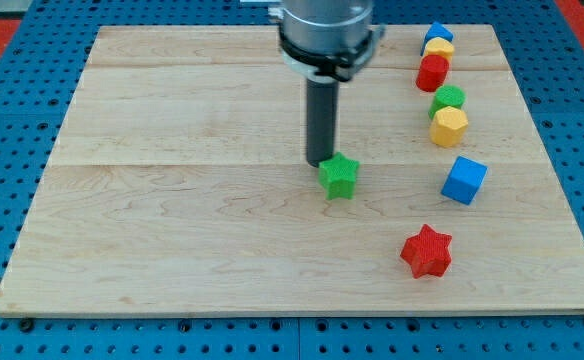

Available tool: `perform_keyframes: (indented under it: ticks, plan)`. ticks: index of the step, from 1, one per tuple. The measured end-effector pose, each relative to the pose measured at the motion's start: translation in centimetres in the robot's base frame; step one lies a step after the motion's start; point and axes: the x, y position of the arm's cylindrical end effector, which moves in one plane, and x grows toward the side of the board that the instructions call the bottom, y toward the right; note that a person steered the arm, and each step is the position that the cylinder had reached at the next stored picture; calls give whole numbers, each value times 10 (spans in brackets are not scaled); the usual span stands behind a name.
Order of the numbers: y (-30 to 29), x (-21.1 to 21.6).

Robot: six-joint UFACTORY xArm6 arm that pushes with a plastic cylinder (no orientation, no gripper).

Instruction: Separate the hexagon and green circle

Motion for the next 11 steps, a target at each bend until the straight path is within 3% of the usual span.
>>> perform_keyframes:
  ticks: [1, 2, 4, 6, 7, 8, 9, 10, 11]
  plan:
    - [22, -22]
    - [5, -43]
    - [34, -40]
    - [195, -31]
    - [214, -56]
    - [205, -81]
    - [134, -81]
    - [108, -84]
    - [155, -111]
